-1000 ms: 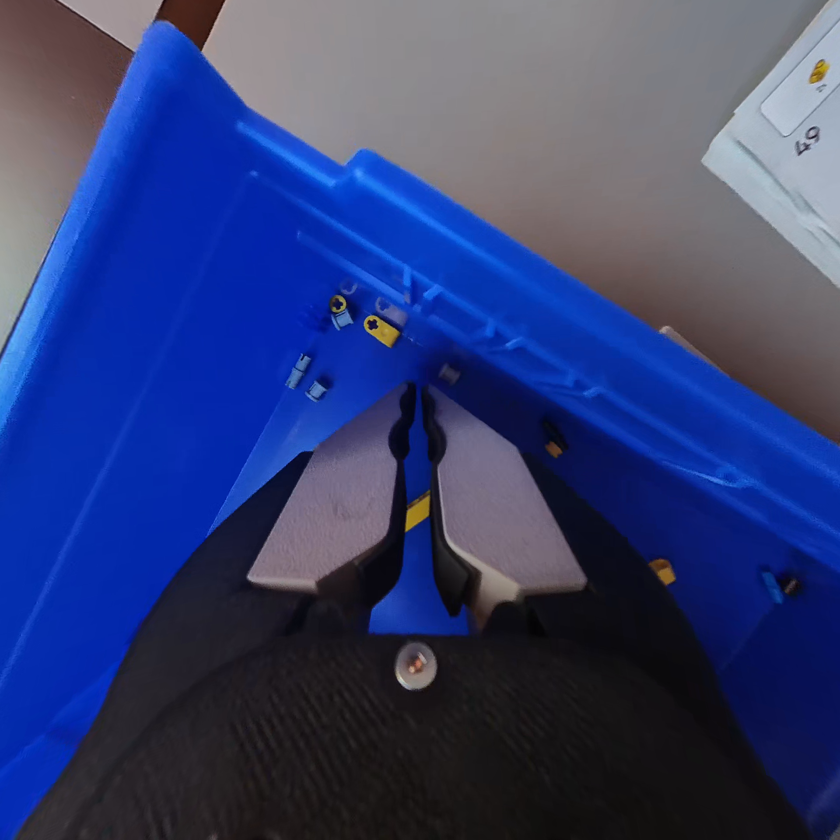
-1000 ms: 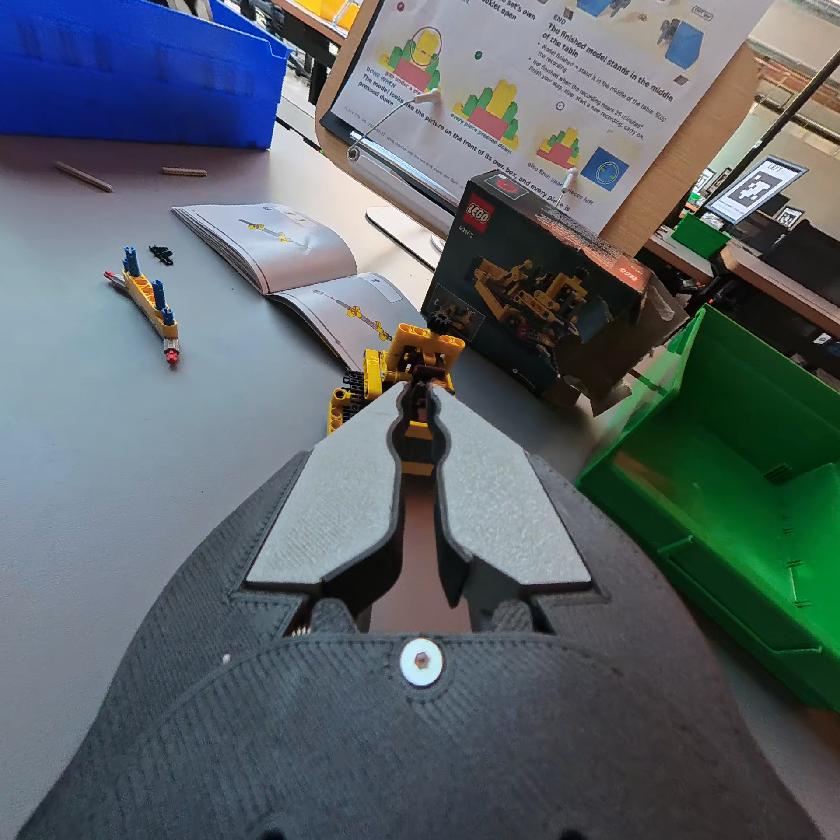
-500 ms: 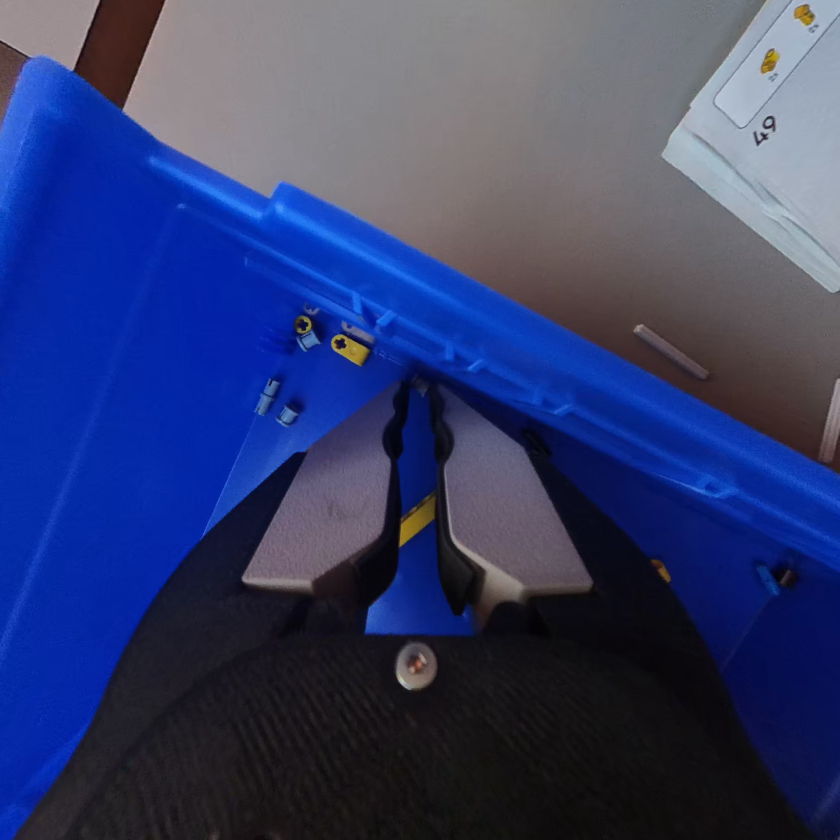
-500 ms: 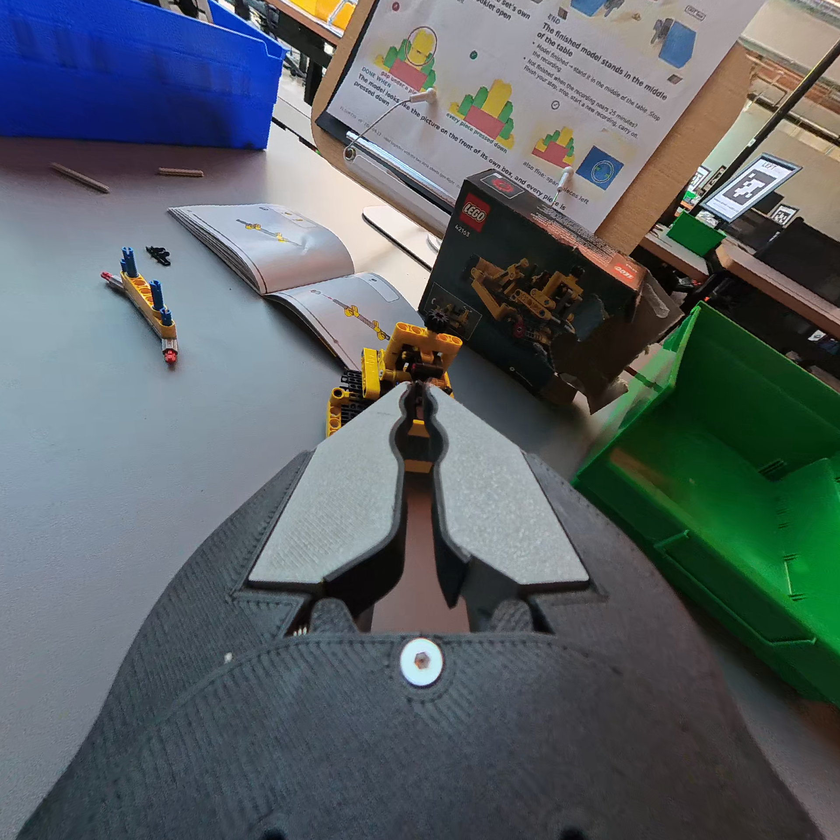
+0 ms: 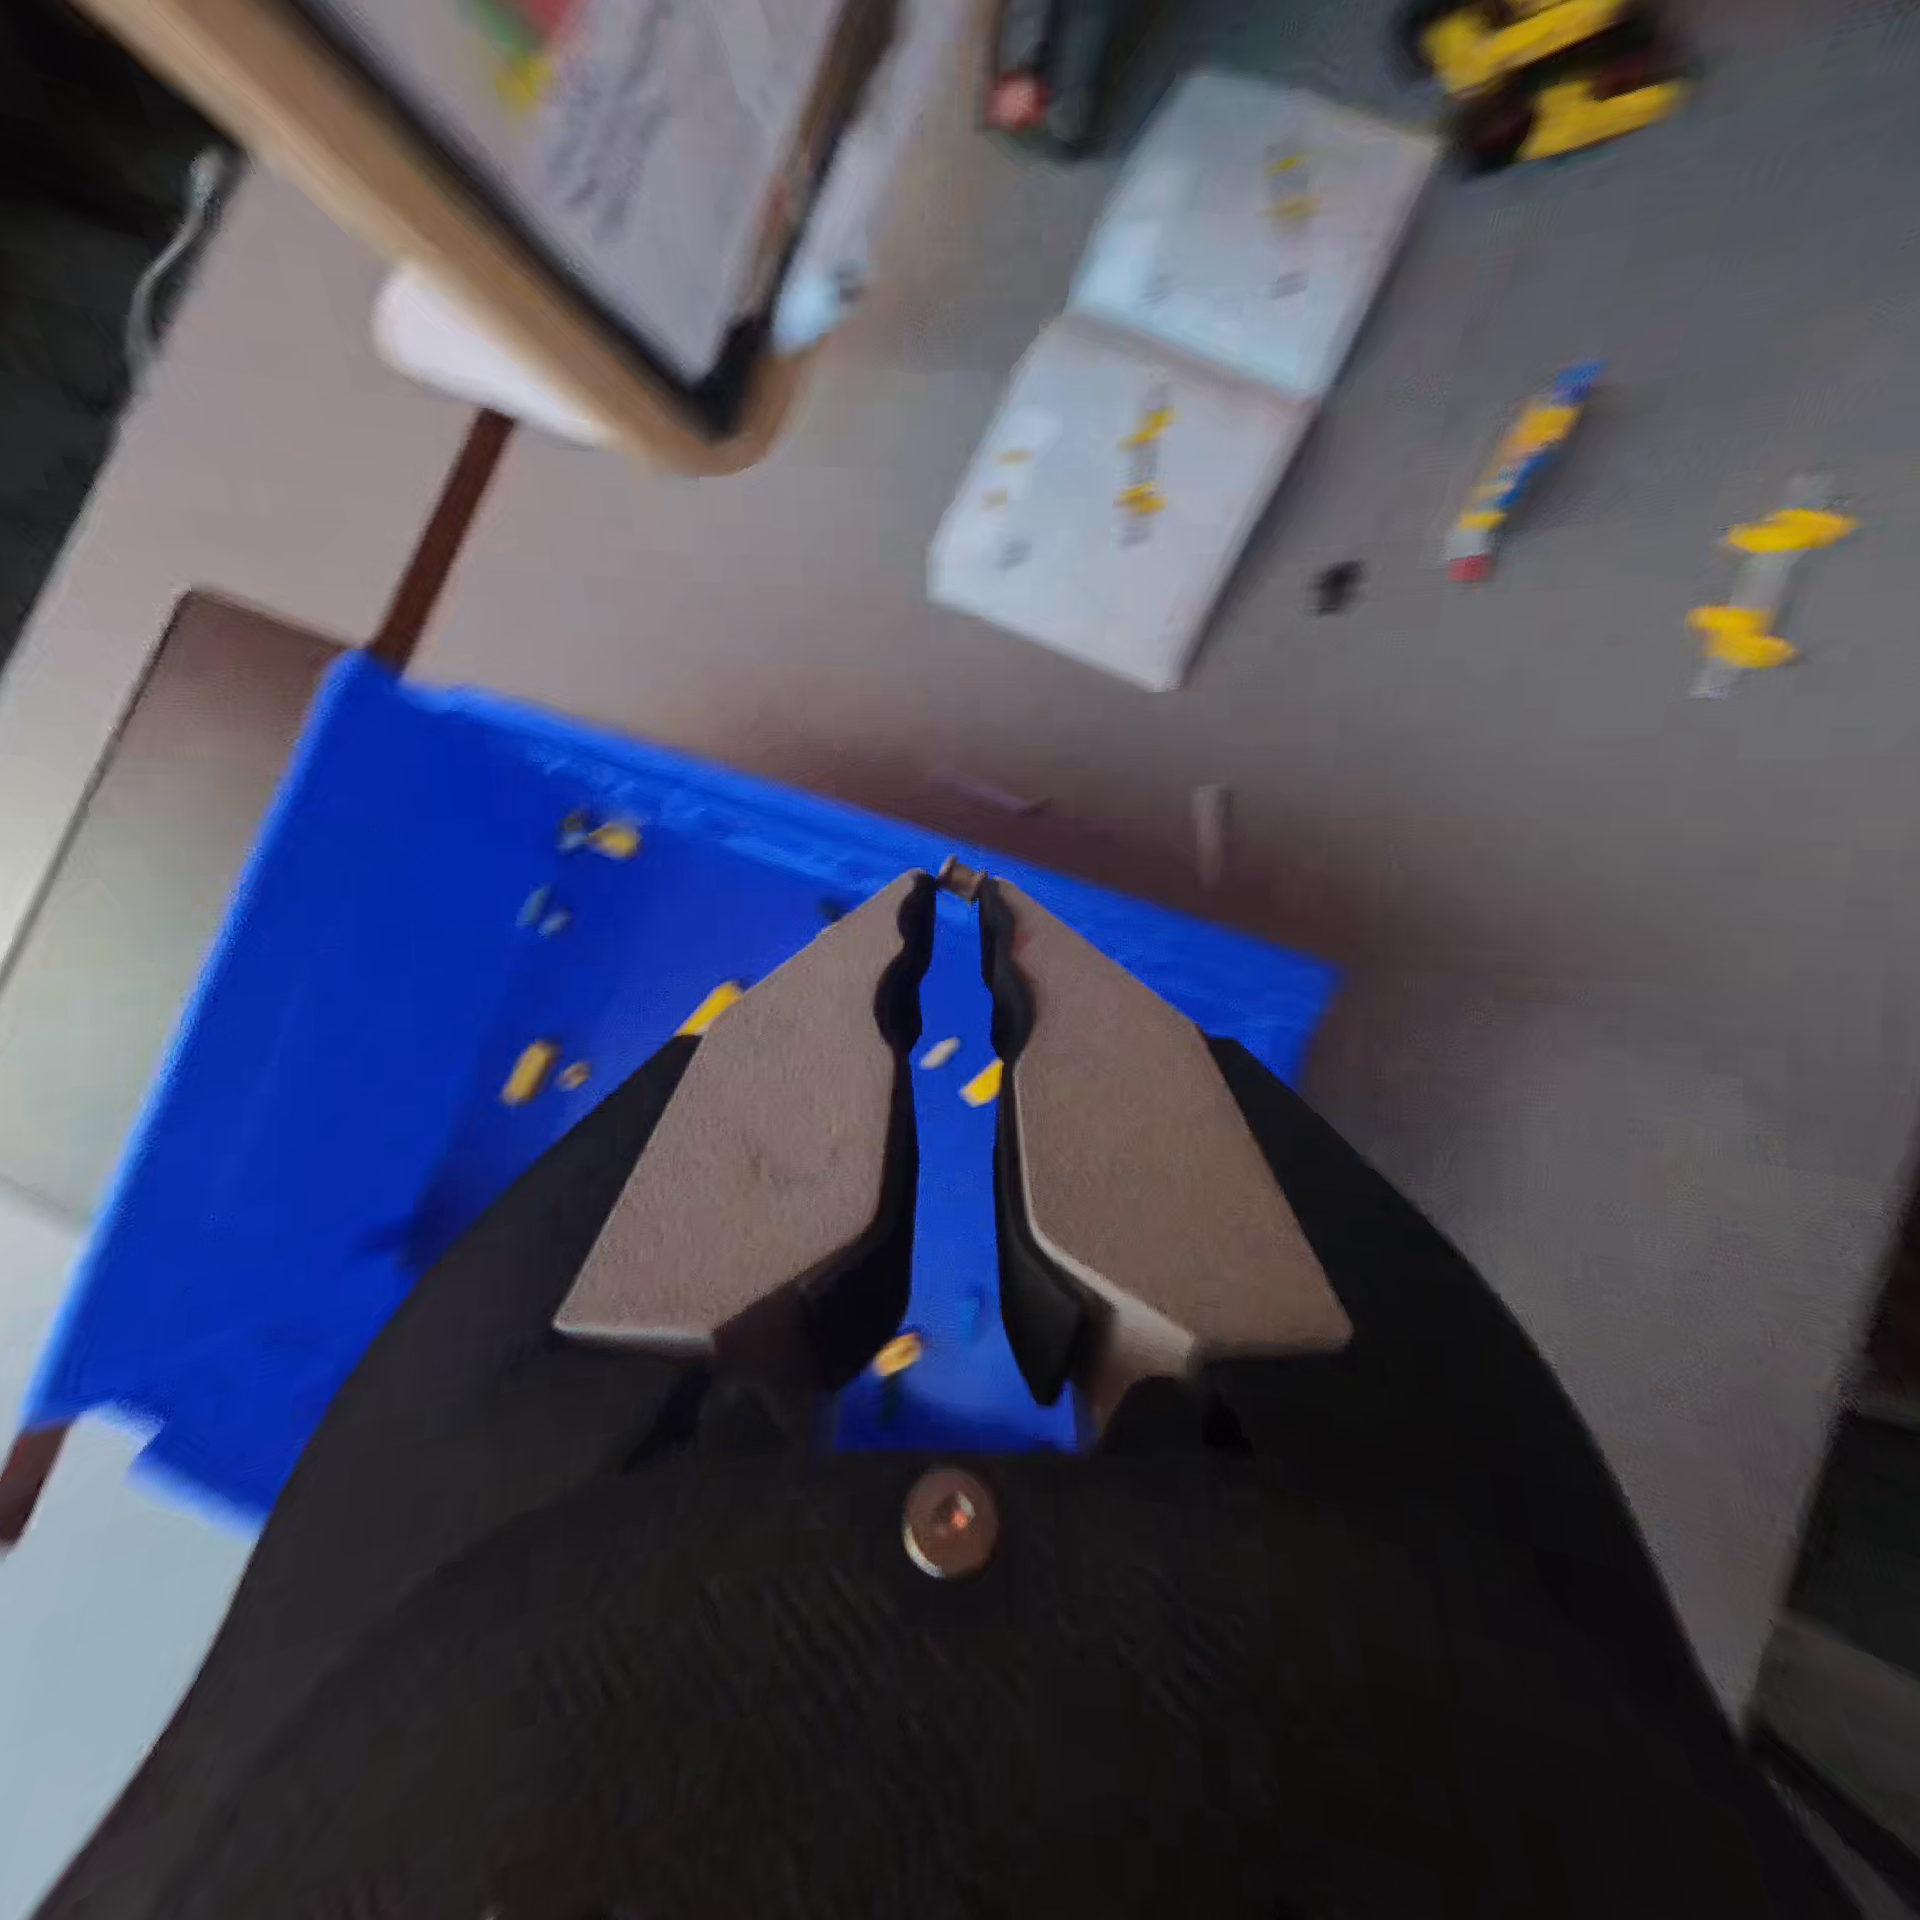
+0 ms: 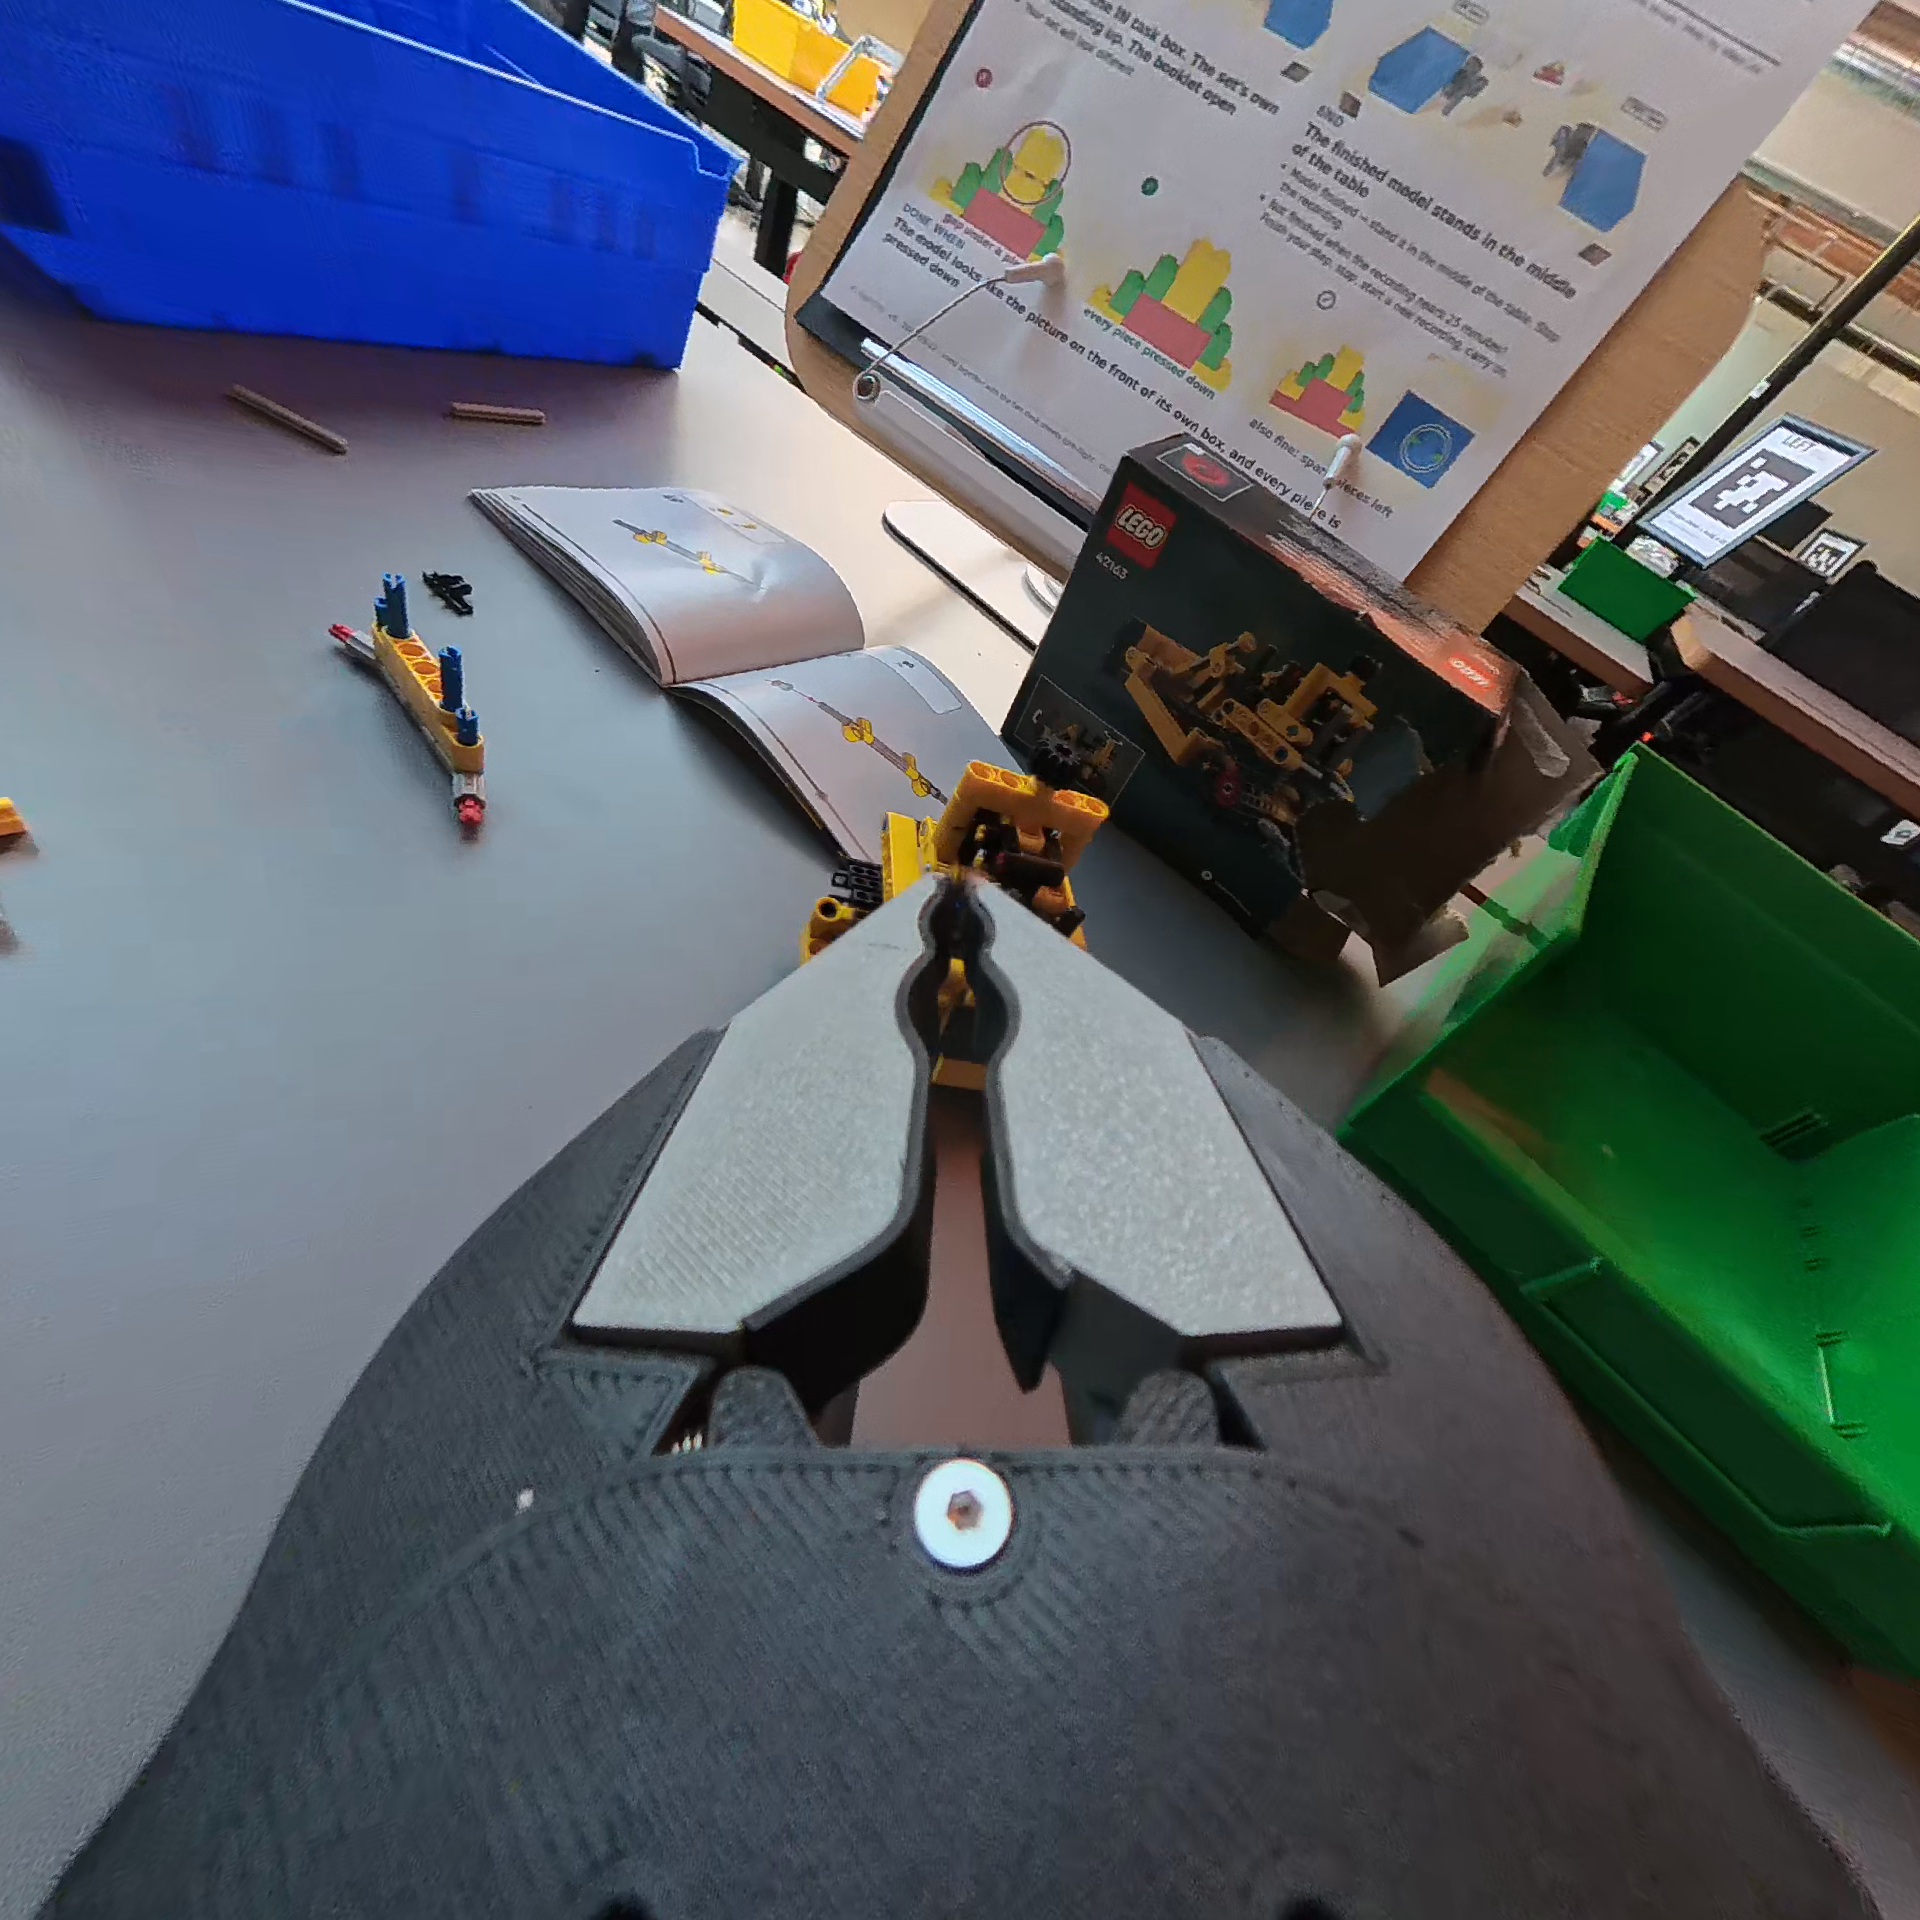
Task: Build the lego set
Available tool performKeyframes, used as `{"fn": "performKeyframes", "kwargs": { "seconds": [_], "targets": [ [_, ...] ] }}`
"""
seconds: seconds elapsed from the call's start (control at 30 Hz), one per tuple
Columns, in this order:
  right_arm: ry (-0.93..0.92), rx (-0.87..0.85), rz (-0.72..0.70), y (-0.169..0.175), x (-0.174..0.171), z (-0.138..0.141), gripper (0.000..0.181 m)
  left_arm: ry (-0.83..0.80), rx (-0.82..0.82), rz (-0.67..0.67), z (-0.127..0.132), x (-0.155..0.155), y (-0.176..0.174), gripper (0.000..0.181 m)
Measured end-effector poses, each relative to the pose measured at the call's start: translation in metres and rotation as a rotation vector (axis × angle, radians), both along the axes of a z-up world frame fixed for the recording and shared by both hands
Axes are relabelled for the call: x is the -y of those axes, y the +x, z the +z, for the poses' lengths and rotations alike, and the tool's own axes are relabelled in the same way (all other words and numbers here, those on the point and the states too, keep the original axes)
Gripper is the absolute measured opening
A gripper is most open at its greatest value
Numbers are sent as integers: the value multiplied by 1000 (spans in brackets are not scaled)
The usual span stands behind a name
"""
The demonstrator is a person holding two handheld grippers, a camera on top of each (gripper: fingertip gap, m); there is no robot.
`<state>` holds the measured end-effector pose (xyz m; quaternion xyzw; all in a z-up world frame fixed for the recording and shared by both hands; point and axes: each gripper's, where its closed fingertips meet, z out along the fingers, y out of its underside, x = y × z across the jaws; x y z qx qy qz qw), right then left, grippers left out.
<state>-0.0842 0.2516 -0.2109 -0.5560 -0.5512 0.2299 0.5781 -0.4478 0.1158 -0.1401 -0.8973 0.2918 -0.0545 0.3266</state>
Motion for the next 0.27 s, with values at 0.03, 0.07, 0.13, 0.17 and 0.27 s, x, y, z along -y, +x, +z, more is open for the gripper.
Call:
{"fn": "performKeyframes", "kwargs": {
  "seconds": [0.03,0.07,0.13,0.17,0.27],
  "targets": [
    [4,7,8,-1,2,-1,0,4,53,-105,5,17,38,5],
    [7,14,18,-3,3,-2,0,13,80,-182,6,30,71,5],
    [13,24,40,-5,8,-3,0,-14,99,-275,-13,49,126,5],
    [17,29,49,-6,10,-3,0,-36,95,-298,-29,54,149,5],
    [38,48,62,-7,14,-5,0,-72,68,-321,-82,55,199,6]
  ]
}}
